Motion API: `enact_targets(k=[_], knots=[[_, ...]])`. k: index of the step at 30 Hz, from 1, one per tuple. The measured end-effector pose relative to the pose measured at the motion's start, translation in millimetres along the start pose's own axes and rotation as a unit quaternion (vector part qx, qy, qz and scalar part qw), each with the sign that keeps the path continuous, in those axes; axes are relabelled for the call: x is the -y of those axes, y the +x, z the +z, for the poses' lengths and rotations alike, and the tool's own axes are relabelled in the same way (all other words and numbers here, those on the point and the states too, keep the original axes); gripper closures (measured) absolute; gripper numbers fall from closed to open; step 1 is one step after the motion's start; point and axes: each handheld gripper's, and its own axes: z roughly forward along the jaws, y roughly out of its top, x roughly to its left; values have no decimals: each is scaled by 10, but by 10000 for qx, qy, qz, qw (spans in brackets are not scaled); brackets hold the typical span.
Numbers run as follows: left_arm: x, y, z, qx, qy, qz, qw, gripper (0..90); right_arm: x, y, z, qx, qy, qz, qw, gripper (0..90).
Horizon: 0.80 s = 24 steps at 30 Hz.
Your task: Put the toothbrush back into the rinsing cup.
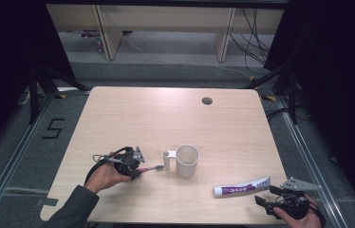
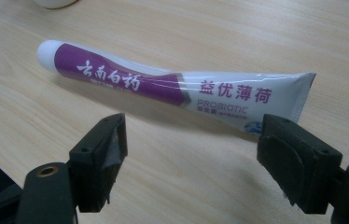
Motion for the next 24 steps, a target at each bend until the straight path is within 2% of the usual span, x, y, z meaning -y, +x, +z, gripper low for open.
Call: enact_targets(k=[1,3,4,7,8,10,12,14,15,16,20,24], knots=[[3,-2,7,57,26,-97,9999,703,-2,-2,-1,-24,29,0,10000,247],[0,23,7,140,77,-93,9998,728,0,-6,6,-82,36,37,10000,248],[0,23,7,140,77,-93,9998,742,3,11,4,-76,74,142,9998,248],[-3,29,7,160,122,-72,9998,791,0,-2,8,-96,40,44,9999,248],[-1,23,10,180,124,-134,9997,808,2,3,6,-113,88,64,9999,248],[-1,28,5,203,183,-191,9994,810,3,32,-2,-137,136,246,9995,248],[-6,39,-2,237,274,-256,9990,813,3,26,4,-140,119,177,9997,248],[-9,56,-2,252,304,-240,9989,813,4,25,5,-154,115,182,9996,248],[-16,67,-3,270,347,-280,9986,813,5,23,7,-147,98,157,9997,248],[-26,69,7,268,413,-473,9977,813,4,21,10,-146,84,124,9998,248],[-76,94,18,320,616,-625,9956,813,4,32,15,-151,85,150,9997,248],[-113,114,25,343,783,-651,9942,814,4,31,22,-140,115,146,9997,248]])
